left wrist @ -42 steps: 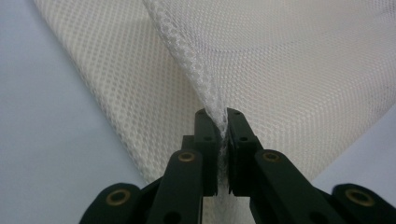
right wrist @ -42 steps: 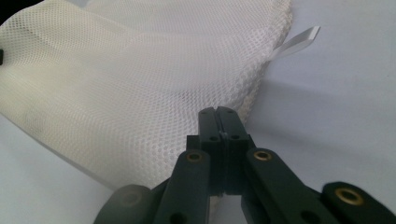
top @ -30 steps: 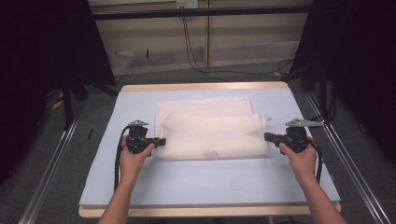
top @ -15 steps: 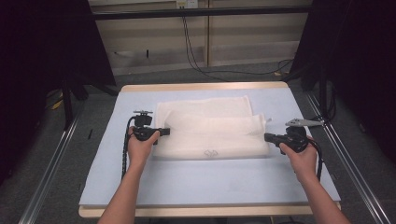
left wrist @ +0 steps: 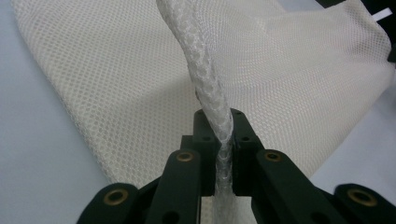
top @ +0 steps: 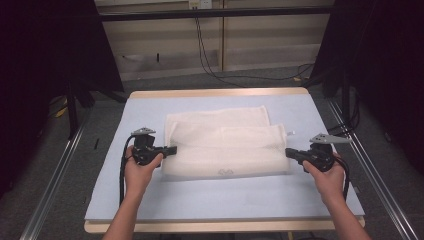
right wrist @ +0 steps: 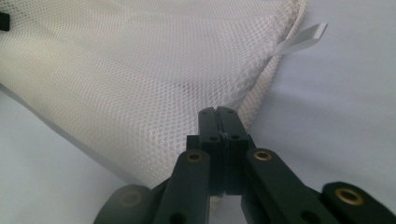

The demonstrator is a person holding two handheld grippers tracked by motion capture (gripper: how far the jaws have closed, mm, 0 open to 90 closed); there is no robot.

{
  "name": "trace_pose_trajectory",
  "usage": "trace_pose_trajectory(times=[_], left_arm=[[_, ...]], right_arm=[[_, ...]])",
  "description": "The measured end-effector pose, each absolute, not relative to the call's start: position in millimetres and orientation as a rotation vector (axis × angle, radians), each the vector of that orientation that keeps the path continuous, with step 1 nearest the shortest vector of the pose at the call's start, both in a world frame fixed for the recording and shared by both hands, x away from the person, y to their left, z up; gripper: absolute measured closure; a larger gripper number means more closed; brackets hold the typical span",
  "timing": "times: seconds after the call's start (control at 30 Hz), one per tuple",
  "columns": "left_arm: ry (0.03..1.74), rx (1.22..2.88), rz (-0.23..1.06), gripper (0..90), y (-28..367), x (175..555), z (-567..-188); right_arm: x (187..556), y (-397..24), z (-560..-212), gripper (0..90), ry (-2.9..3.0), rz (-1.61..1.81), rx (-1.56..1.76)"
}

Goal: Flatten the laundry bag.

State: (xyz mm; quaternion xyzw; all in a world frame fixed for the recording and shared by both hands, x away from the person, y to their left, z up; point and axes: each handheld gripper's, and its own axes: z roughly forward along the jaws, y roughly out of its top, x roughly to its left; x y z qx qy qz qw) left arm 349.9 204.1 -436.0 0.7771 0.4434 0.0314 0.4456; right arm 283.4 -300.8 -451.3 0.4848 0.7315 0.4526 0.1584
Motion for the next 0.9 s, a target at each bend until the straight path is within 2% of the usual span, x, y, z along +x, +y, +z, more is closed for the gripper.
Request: trace_pose_trajectory(times=[0.9], left_arm=[[1.099, 1.989, 0.043, 83.7, 212, 302, -449]], right_arm=[[251, -302, -466, 88.3, 2.229, 1.282, 1.38]])
